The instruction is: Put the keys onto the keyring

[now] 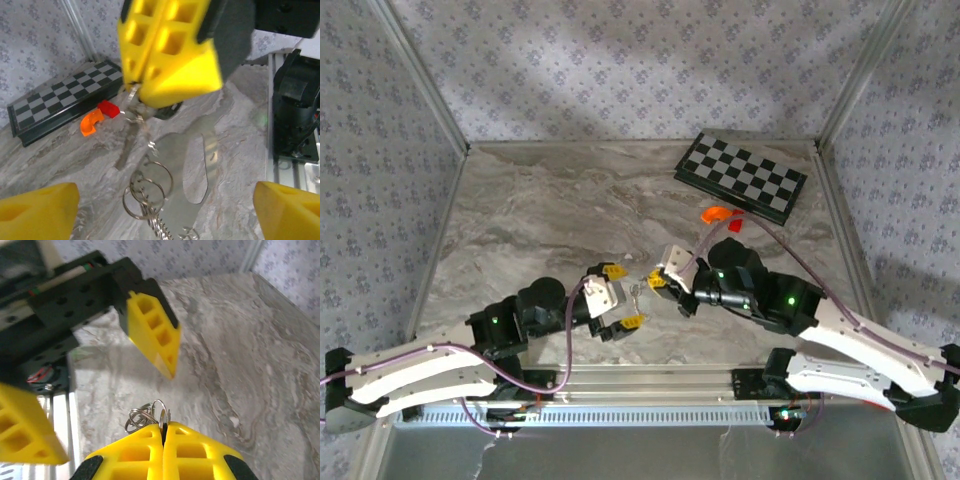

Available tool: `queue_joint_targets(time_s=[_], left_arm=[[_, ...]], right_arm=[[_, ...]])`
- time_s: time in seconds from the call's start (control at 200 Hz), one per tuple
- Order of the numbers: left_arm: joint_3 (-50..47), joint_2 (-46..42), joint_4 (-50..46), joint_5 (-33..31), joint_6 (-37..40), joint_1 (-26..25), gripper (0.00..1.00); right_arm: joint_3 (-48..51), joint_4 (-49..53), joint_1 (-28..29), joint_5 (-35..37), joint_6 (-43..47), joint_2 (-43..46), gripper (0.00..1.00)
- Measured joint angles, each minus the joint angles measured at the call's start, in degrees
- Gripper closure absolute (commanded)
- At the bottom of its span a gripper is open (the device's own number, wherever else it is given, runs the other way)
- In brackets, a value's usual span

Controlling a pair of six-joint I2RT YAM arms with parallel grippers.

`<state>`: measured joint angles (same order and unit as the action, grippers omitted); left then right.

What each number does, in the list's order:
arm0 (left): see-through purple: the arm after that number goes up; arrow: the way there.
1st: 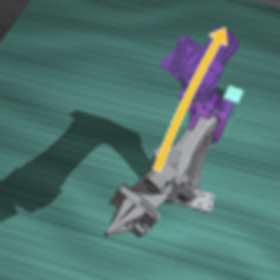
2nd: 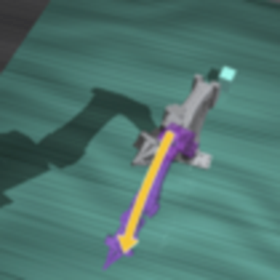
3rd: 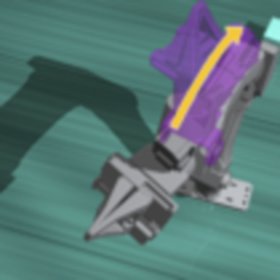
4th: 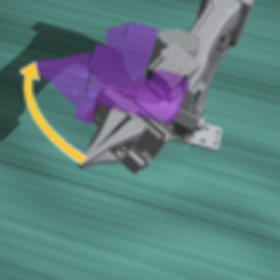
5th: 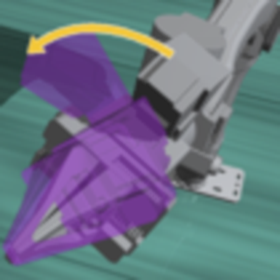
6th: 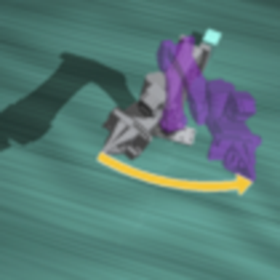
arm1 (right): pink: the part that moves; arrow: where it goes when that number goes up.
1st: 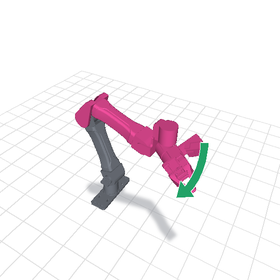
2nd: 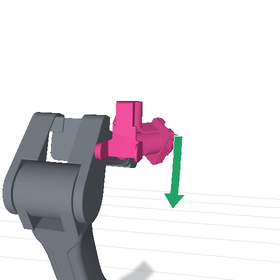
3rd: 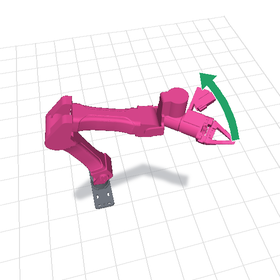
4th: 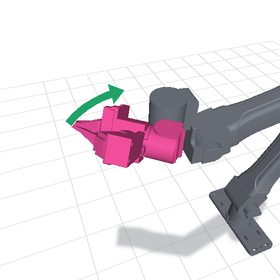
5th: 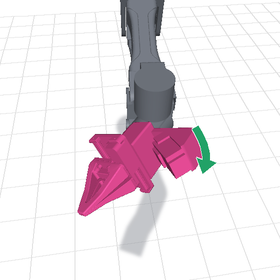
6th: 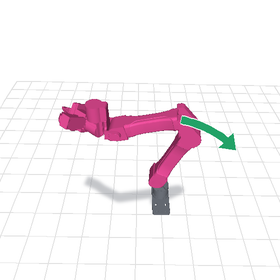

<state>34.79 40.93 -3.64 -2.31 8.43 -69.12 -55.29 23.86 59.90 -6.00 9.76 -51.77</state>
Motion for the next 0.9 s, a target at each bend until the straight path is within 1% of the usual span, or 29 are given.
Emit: queue_joint_targets(time_s=[0.185, 0.425, 0.645, 0.9], left_arm=[[-2.1, -0.1, 0.3, -5.2, -2.8, 0.0, 0.01], [-4.3, -0.3, 0.4, -12.2, -7.5, 0.0, 0.01], [-6.3, -0.3, 0.4, -14.1, -10.1, 0.0, 0.01], [-6.3, -0.3, 0.8, -14.3, -10.8, 0.0, 0.01]], right_arm=[[-1.5, 1.3, -4.3, 2.2, -1.5, -5.6, 0.97], [-3.3, 0.5, -10.9, 2.4, -5.0, -14.0, 0.97], [-6.4, -2.7, -15.6, 1.0, -6.6, -22.6, 0.97], [-12.1, -7.7, -18.0, -0.5, -9.0, -32.0, 0.98]])
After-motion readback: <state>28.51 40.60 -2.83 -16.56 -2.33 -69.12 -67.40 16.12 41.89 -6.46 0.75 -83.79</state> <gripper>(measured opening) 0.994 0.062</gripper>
